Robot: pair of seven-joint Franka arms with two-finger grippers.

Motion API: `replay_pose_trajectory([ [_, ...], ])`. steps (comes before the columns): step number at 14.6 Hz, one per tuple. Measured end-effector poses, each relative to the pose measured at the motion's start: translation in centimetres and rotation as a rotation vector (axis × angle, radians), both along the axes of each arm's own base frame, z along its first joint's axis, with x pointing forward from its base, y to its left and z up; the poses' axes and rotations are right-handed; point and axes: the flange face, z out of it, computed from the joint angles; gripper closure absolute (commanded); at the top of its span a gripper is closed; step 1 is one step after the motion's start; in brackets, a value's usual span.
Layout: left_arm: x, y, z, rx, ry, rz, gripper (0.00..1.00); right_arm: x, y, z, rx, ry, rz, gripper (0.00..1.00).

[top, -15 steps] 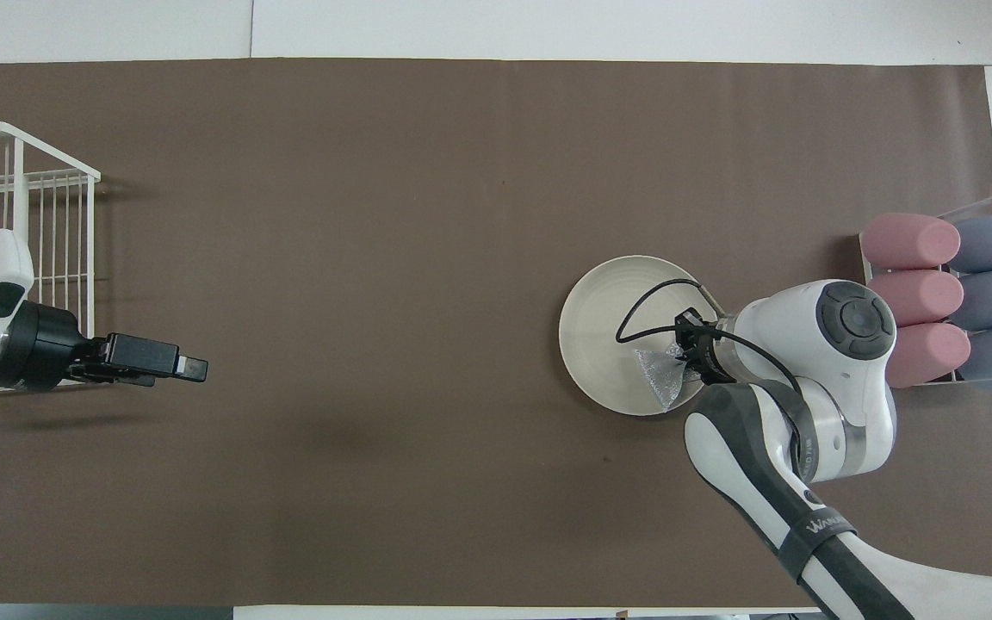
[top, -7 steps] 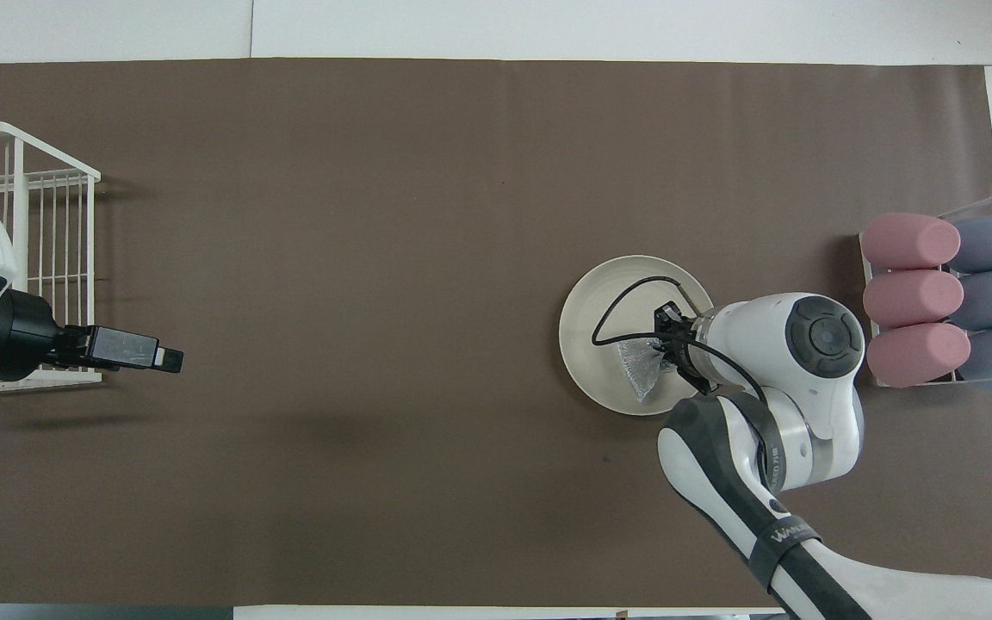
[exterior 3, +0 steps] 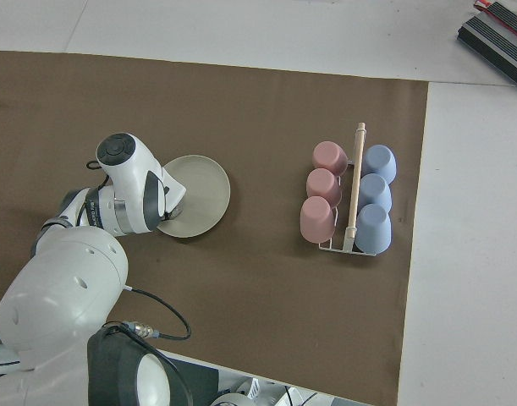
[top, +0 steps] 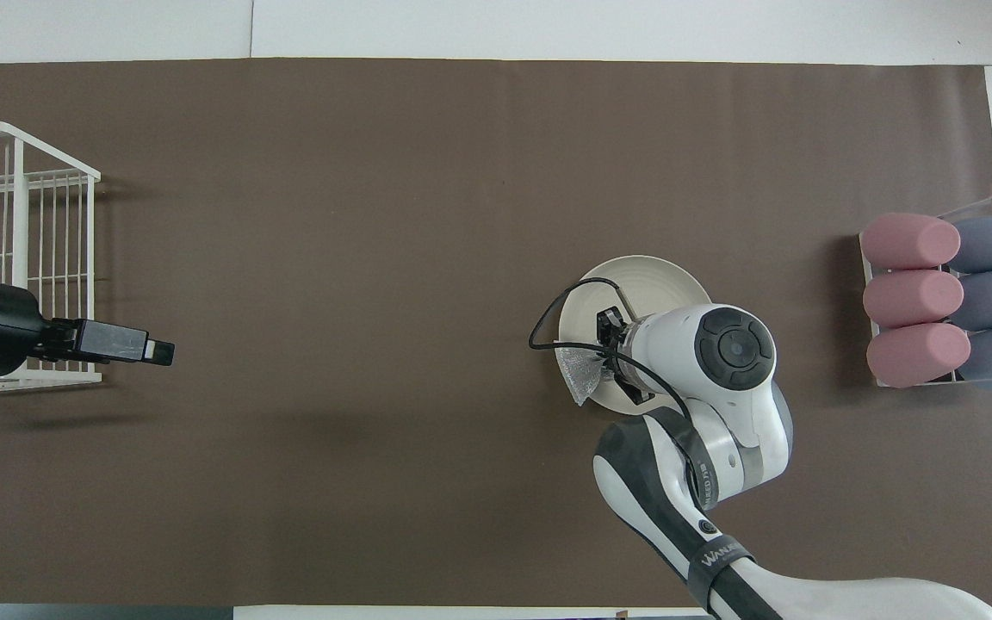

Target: Wipe plate with sponge

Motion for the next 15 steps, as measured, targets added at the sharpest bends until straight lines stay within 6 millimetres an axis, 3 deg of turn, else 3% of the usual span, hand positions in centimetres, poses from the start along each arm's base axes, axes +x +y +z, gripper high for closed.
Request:
replay_pose_trajectory([
  [3, 0.0, 0.0, 0.0, 0.000, 0.000, 0.000, 0.00, 1.0, -2.1, 0.0, -0.003, -0.011, 0.043, 1.00],
  [6, 0.0, 0.0, 0.0, 0.000, 0.000, 0.000, 0.00, 2.9, -8.1, -0.1, -0.013, -0.029, 0.119, 1.00],
  [8, 0.0, 0.0, 0.0, 0.000, 0.000, 0.000, 0.00, 3.5, -10.6, -0.2, -0.018, -0.037, 0.163, 1.00],
  [13, 0.0, 0.0, 0.0, 0.000, 0.000, 0.000, 0.00, 3.6, -11.1, -0.2, -0.020, -0.039, 0.184, 1.00],
  [15, 0.0, 0.0, 0.0, 0.000, 0.000, 0.000, 0.00, 3.3, -9.4, -0.2, -0.016, -0.032, 0.142, 1.00],
])
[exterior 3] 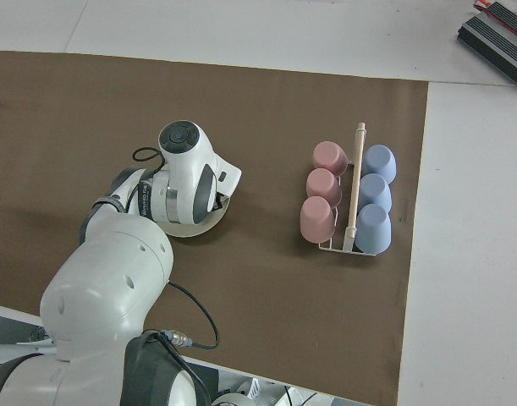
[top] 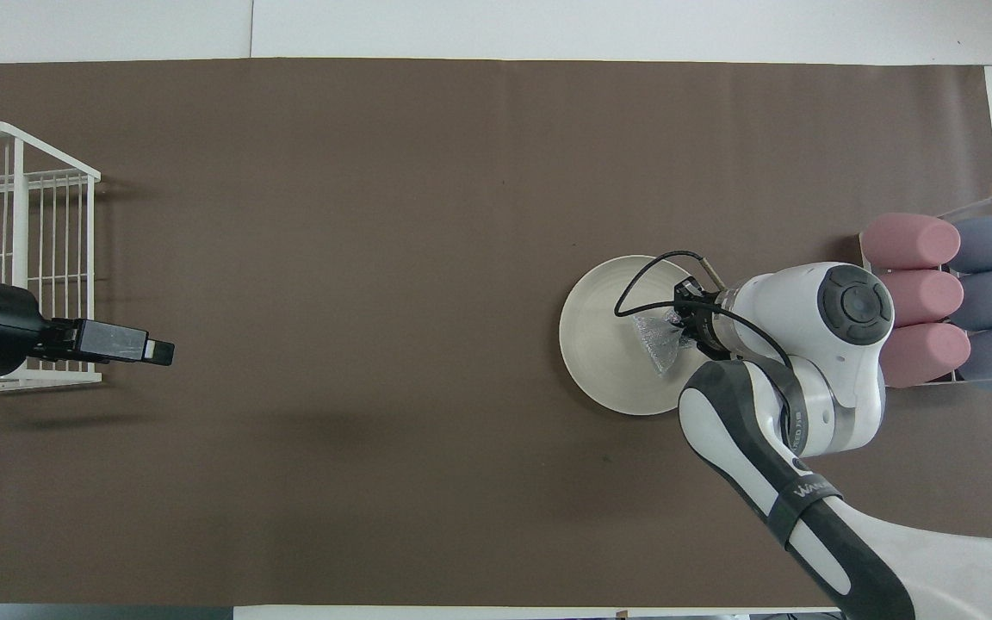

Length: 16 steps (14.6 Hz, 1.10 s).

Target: Wipe plate with sponge

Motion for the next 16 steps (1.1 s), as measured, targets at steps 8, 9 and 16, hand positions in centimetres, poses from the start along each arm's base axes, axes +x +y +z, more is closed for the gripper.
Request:
replay_pose_trajectory([
  [8, 0.0, 0.0, 0.0, 0.000, 0.000, 0.000, 0.00, -3.1, 10.2, 0.2, 0.023, 0.011, -0.112, 1.00],
  [9, 0.0, 0.0, 0.0, 0.000, 0.000, 0.000, 0.00, -3.0, 10.2, 0.4, 0.023, 0.014, -0.113, 1.00],
  [16, 0.0, 0.0, 0.0, 0.000, -0.001, -0.001, 0.00, -0.5, 12.8, 7.8, 0.025, 0.089, -0.161, 1.00],
])
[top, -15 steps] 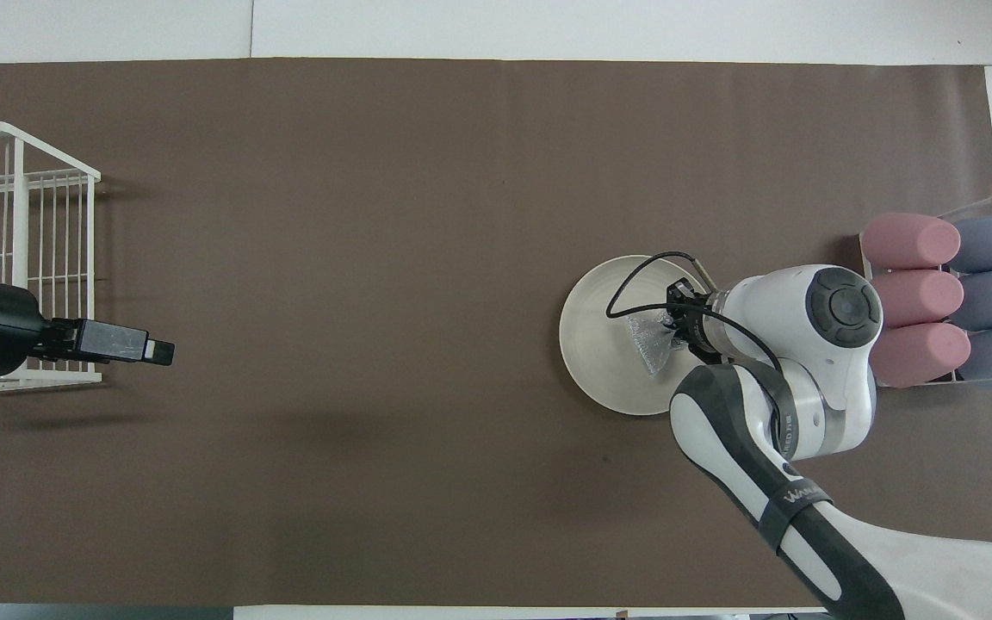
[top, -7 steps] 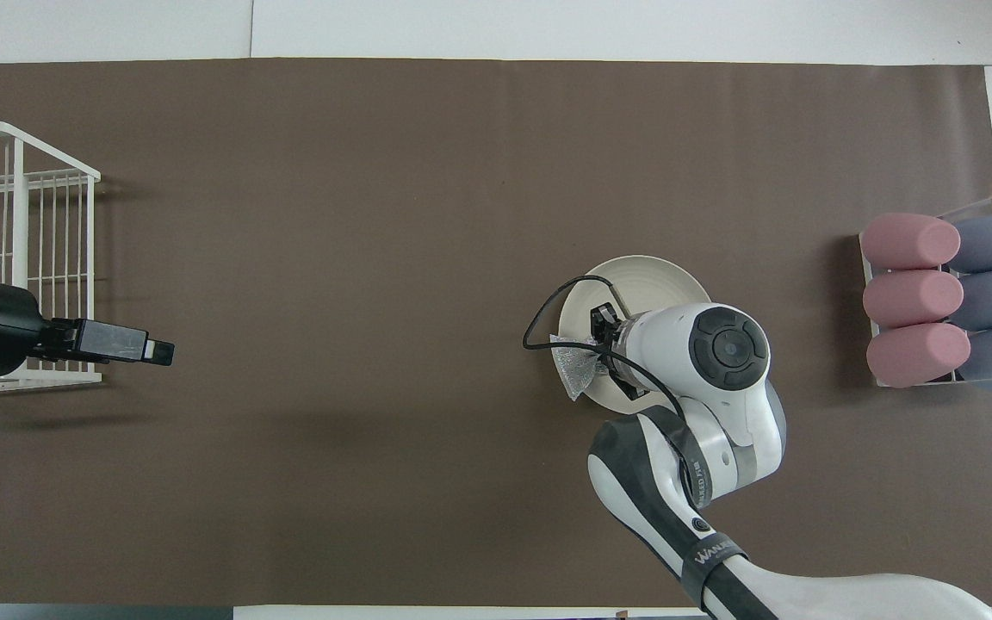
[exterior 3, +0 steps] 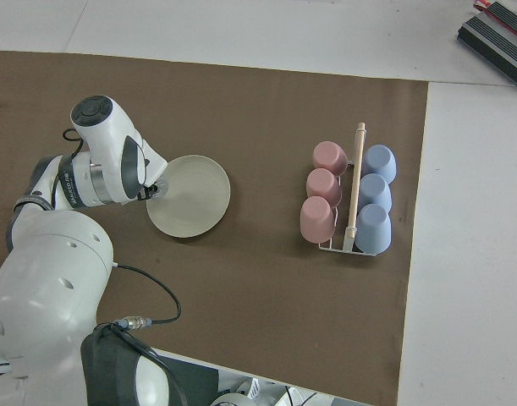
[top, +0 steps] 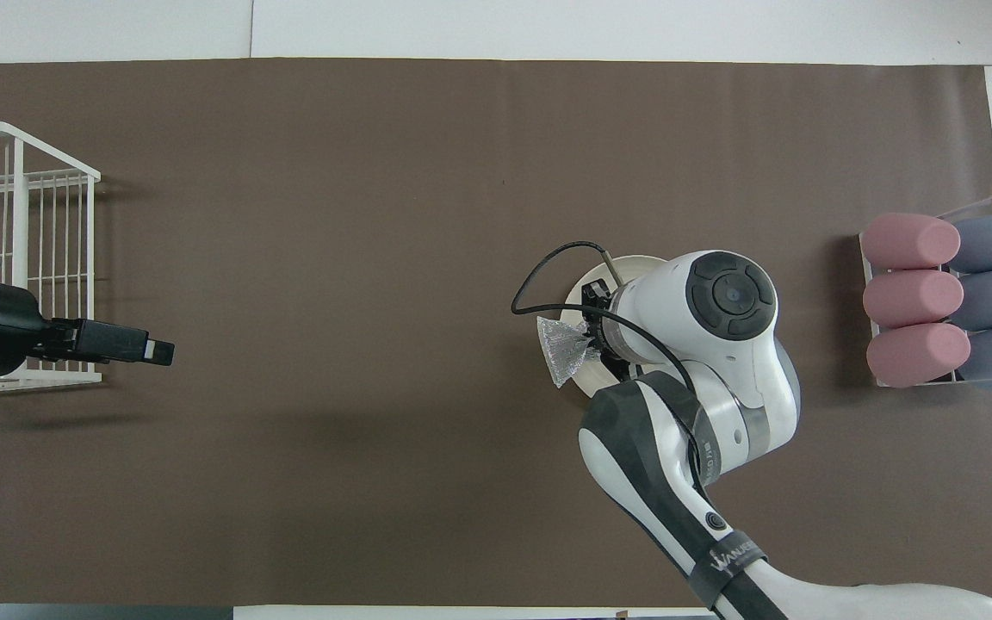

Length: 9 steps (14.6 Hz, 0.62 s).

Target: Wipe plate with sponge

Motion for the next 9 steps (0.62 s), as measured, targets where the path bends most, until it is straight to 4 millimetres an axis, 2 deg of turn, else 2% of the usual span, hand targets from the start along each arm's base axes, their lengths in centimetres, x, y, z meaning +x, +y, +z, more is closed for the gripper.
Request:
replay_pose_trajectory([
  [3, 0.1, -0.2, 0.3, 0.001, -0.007, -0.003, 0.00, -1.4, 4.9, 5.4, 0.011, 0.017, -0.057, 1.00],
  [5, 0.1, -0.4, 0.3, -0.002, -0.006, -0.003, 0.00, -2.4, 7.5, 8.0, 0.015, 0.027, -0.083, 1.00],
  [9, -0.1, -3.3, 0.0, -0.162, 0.054, 0.097, 0.00, -3.1, 9.5, 11.4, 0.020, 0.035, -0.125, 1.00],
])
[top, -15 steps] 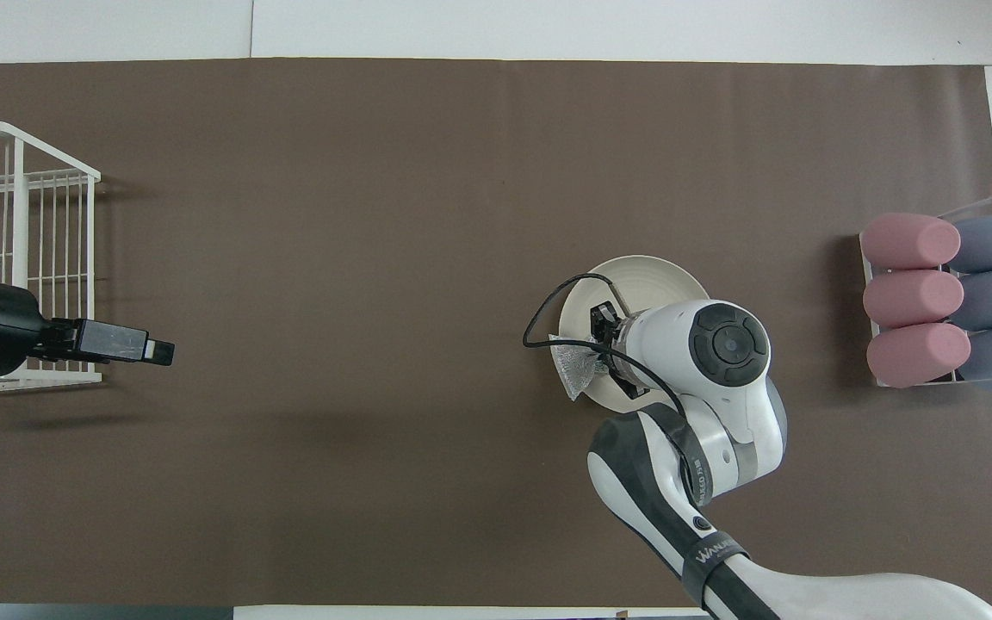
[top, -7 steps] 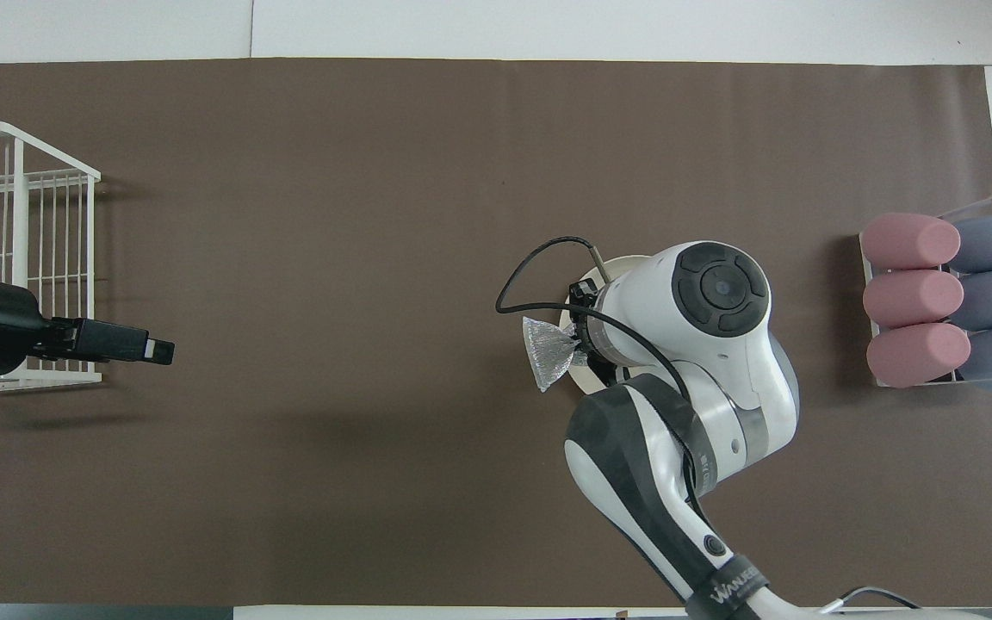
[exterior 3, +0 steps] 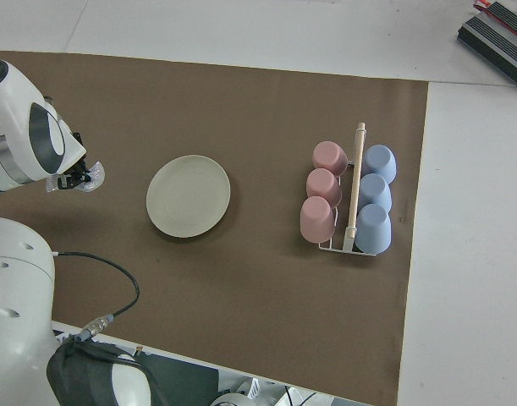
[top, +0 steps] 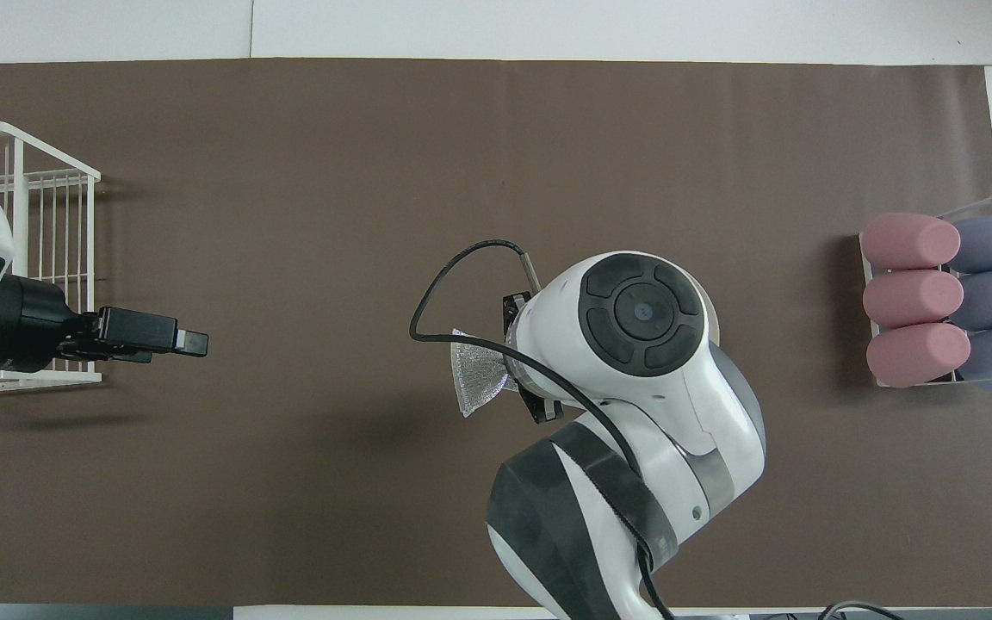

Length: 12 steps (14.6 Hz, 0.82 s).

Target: Wipe plate with sponge

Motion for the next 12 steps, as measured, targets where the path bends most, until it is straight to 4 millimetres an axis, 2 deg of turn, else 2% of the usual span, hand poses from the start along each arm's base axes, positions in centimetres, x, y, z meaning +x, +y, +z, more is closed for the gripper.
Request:
replay_pose_trajectory([
  [3, -0.3, -1.8, -1.8, -0.160, 0.047, 0.064, 0.00, -0.5, 1.0, 2.0, -0.013, -0.007, -0.010, 1.00],
  [6, -0.8, -5.3, -3.9, -0.316, 0.076, 0.128, 0.00, -0.5, 1.1, 2.1, -0.018, -0.012, -0.012, 1.00],
  [9, -1.7, -9.8, -4.7, -0.420, 0.080, 0.157, 0.00, -0.4, 1.1, 2.1, -0.018, -0.013, -0.013, 1.00],
  [12, -2.6, -12.4, -5.7, -0.515, 0.054, 0.117, 0.00, -0.4, 1.1, 2.2, -0.017, -0.013, -0.013, 1.00],
])
